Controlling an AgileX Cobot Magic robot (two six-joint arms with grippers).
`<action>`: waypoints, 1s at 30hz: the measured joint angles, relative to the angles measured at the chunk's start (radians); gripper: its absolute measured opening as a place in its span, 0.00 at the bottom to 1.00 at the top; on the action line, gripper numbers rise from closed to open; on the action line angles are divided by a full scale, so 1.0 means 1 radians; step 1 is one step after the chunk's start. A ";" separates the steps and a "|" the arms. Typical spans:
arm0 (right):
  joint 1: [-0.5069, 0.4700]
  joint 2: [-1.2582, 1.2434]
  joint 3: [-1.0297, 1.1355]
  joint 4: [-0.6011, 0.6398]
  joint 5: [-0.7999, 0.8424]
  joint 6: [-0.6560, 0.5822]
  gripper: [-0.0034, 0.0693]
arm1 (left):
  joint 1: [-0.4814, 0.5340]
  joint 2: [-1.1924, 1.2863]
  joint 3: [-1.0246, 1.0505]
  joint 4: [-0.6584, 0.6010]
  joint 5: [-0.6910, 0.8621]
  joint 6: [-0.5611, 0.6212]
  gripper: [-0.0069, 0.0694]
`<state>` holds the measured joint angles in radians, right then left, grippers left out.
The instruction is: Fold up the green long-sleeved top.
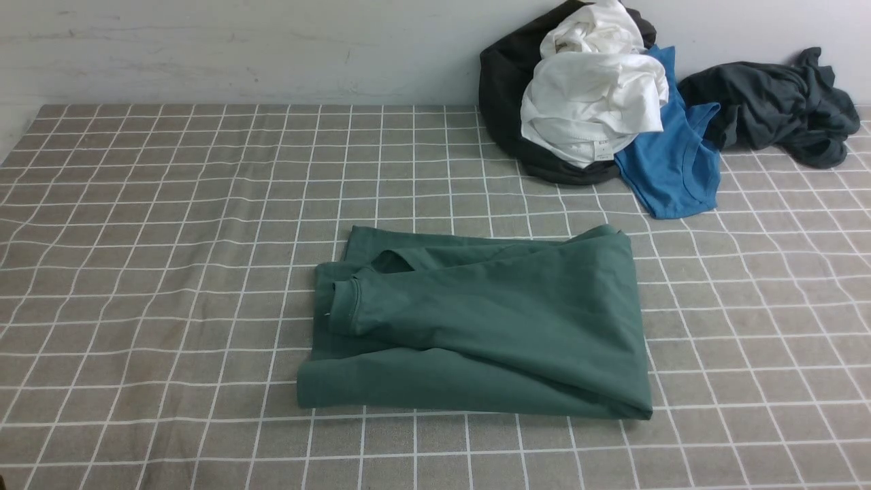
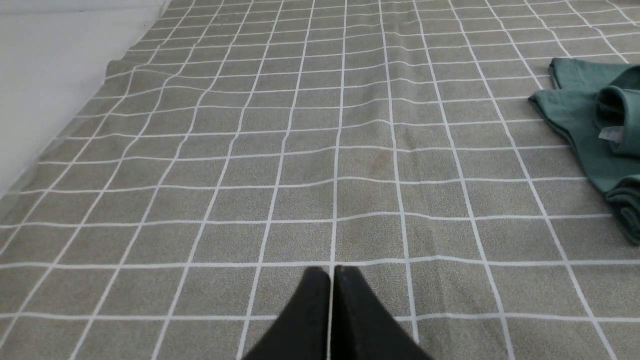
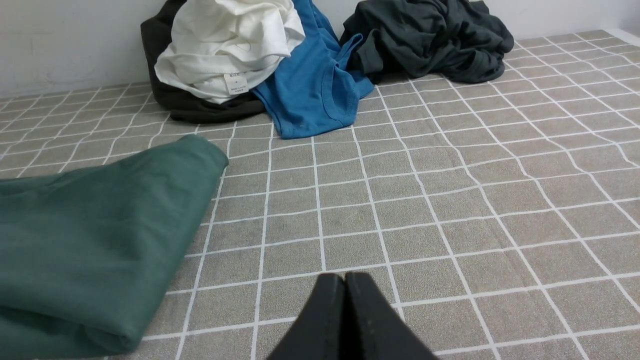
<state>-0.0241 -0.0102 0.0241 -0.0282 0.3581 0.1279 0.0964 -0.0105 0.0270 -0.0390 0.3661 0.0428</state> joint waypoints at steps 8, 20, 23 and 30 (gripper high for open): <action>0.000 0.000 0.000 0.000 0.000 0.000 0.03 | 0.000 0.000 0.000 0.000 0.000 0.000 0.08; 0.000 0.000 0.000 0.000 0.000 0.000 0.03 | 0.000 0.000 0.000 0.000 0.000 0.000 0.08; 0.000 0.000 0.000 0.000 0.000 0.000 0.03 | 0.000 0.000 0.000 0.000 0.000 0.000 0.08; 0.000 0.000 0.000 0.000 0.000 -0.012 0.03 | 0.000 0.000 0.000 0.000 0.000 0.000 0.08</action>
<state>-0.0241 -0.0102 0.0241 -0.0282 0.3581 0.1157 0.0964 -0.0105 0.0270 -0.0390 0.3657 0.0428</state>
